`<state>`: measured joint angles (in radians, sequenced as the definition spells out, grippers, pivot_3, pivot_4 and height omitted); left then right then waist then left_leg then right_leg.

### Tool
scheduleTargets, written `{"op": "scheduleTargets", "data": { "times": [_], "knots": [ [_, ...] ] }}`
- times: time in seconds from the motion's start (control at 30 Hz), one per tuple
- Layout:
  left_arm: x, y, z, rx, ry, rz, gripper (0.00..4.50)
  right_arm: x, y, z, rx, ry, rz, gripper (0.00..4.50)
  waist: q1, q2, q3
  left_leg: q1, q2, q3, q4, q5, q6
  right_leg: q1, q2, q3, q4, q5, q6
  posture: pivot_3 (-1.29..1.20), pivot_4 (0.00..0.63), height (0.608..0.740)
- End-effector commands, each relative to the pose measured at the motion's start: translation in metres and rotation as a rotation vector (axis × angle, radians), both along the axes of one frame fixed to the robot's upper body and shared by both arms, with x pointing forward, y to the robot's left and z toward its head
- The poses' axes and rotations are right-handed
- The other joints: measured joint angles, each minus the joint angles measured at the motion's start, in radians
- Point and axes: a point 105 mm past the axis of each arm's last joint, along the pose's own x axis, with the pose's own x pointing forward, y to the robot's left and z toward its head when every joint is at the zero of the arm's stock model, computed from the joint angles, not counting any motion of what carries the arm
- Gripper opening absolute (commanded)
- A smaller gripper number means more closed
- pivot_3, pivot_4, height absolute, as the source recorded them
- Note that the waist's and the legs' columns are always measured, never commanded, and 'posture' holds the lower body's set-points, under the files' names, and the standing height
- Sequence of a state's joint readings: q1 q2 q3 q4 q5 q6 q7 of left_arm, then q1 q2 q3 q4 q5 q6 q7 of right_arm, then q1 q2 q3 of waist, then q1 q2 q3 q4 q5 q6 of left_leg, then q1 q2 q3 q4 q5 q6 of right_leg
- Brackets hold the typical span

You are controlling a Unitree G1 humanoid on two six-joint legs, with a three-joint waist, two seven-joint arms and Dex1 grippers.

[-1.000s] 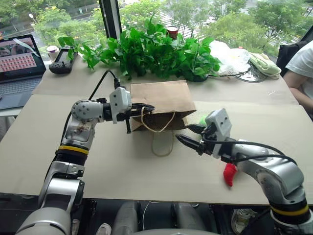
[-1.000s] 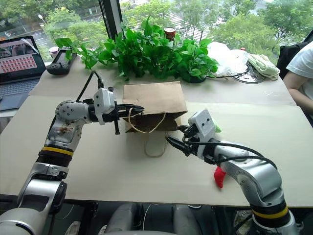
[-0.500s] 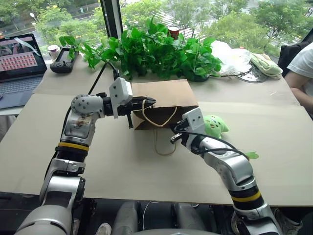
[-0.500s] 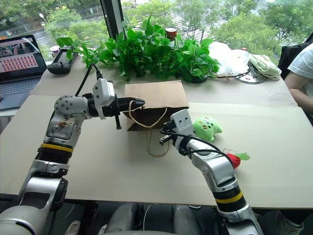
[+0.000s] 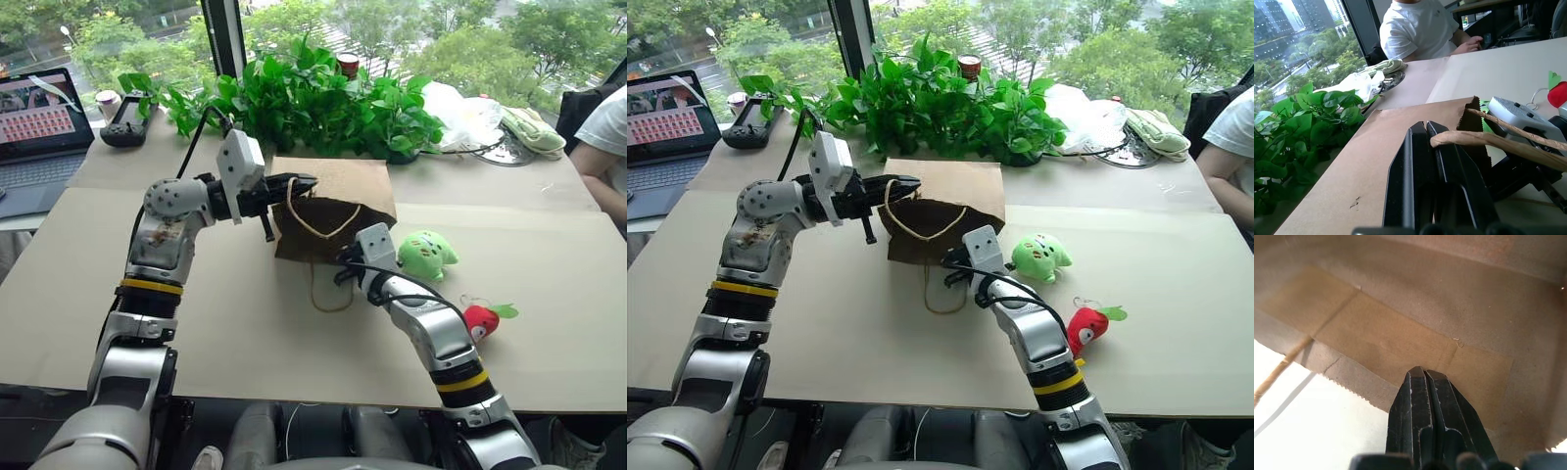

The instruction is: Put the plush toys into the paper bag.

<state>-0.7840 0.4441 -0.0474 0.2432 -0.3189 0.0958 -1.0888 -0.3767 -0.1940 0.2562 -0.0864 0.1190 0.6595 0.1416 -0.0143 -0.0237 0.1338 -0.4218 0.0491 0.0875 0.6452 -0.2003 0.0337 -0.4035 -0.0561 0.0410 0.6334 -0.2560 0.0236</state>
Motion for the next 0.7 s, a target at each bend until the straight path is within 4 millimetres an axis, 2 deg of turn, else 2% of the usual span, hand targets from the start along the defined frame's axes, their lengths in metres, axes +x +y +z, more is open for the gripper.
{"op": "scheduleTargets", "data": {
  "times": [0.03,0.27,0.57,0.63,0.7],
  "knots": [
    [-0.004,-0.001,0.026,-0.056,-0.048,-0.009,0.0,-0.004,-0.003,-0.02,-0.041,0.077,-0.018,0.02,-0.001,0.0,0.0,0.0,0.0,0.0,0.0,0.0,0.0,0.0,0.0,0.0,0.0,0.0,0.0,0.0,0.15,0.74],
    [-0.003,0.0,0.027,-0.061,-0.039,0.006,0.0,-0.003,-0.001,-0.02,-0.044,0.076,-0.012,0.02,-0.002,0.0,0.0,0.0,0.0,0.0,0.0,0.0,0.0,0.0,0.0,0.0,0.001,0.0,0.0,0.0,0.15,0.74],
    [-0.005,-0.002,0.023,-0.064,-0.026,0.001,0.0,-0.008,-0.006,-0.002,-0.01,0.037,0.012,0.02,0.002,0.0,0.0,0.0,0.0,0.0,0.0,0.0,0.0,0.0,0.0,0.0,0.0,0.0,0.0,0.0,0.15,0.74],
    [-0.004,-0.002,0.022,-0.063,-0.024,0.003,0.0,-0.011,-0.005,0.005,0.029,0.025,0.022,0.02,0.002,0.0,0.0,-0.001,0.0,0.0,0.0,0.0,0.0,0.0,0.0,0.0,0.0,0.0,0.0,0.0,0.15,0.74],
    [-0.004,-0.002,0.021,-0.064,-0.02,0.003,0.0,-0.016,-0.005,0.025,0.087,-0.027,0.034,0.02,0.002,0.0,0.0,-0.001,0.0,0.0,0.0,0.0,0.0,0.0,0.0,0.0,-0.001,0.0,0.0,0.0,0.15,0.74]
  ]
}}
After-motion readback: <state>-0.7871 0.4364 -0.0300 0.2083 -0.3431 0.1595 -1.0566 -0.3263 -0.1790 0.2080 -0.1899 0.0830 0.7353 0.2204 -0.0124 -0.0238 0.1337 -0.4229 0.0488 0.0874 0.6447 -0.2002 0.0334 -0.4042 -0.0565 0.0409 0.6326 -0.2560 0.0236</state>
